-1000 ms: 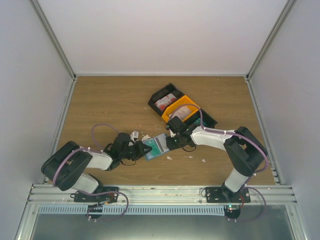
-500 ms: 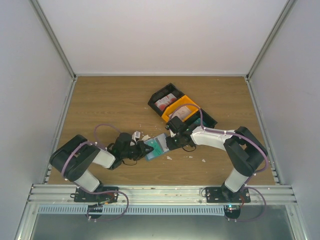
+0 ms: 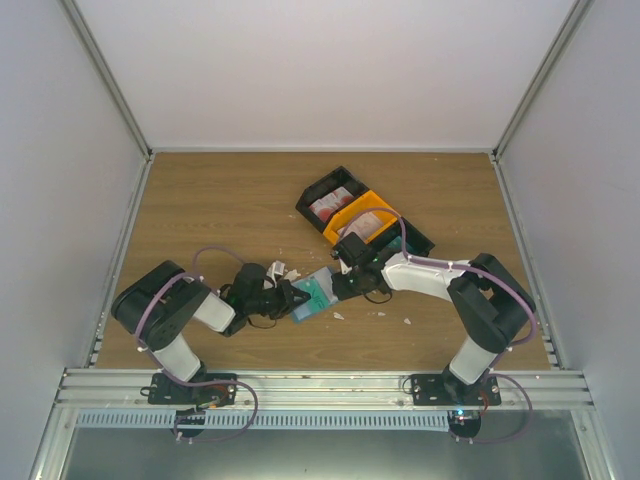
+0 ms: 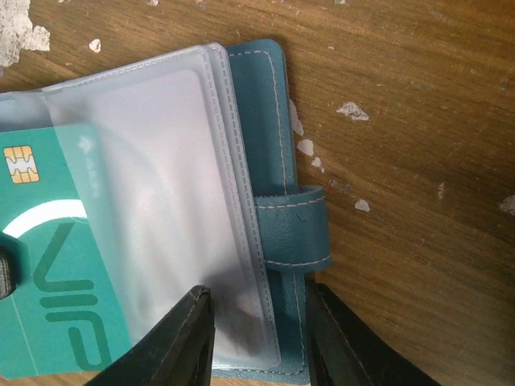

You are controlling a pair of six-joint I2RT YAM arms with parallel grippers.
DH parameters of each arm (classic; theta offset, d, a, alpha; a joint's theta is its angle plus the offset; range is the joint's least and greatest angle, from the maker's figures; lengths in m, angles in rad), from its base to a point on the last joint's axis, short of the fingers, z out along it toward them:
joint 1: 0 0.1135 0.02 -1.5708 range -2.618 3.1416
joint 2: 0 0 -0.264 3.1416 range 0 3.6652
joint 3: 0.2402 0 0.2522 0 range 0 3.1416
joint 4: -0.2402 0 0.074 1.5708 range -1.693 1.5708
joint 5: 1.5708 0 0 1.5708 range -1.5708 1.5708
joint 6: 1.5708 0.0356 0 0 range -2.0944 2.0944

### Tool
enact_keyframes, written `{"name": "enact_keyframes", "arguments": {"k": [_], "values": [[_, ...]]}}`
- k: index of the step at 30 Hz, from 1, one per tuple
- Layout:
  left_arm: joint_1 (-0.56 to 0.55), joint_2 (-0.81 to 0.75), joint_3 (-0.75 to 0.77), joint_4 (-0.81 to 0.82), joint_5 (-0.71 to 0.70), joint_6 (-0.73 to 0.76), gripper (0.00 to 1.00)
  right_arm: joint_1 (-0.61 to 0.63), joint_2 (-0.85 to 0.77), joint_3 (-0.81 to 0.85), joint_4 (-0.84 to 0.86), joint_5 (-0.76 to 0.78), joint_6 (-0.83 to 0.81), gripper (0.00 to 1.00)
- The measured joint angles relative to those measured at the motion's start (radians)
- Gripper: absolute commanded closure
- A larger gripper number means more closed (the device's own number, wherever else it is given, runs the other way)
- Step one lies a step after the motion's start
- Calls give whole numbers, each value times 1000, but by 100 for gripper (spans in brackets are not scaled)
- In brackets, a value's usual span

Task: Put the credit cards into the card holder
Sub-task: Insert the credit card into the card holder.

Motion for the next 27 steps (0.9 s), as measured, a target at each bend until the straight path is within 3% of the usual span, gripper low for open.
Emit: {"name": "enact_keyframes", "arguments": {"k": [7, 18, 27], "values": [[0, 3, 4, 6, -19, -3, 100, 0, -27, -34, 24, -19, 19, 60], [-1, -16, -1, 10, -106, -20, 100, -2, -41, -52, 23, -14, 44, 68], [-5, 43, 13, 84, -92, -19, 100, -3, -41, -53, 24, -18, 45, 69]]}}
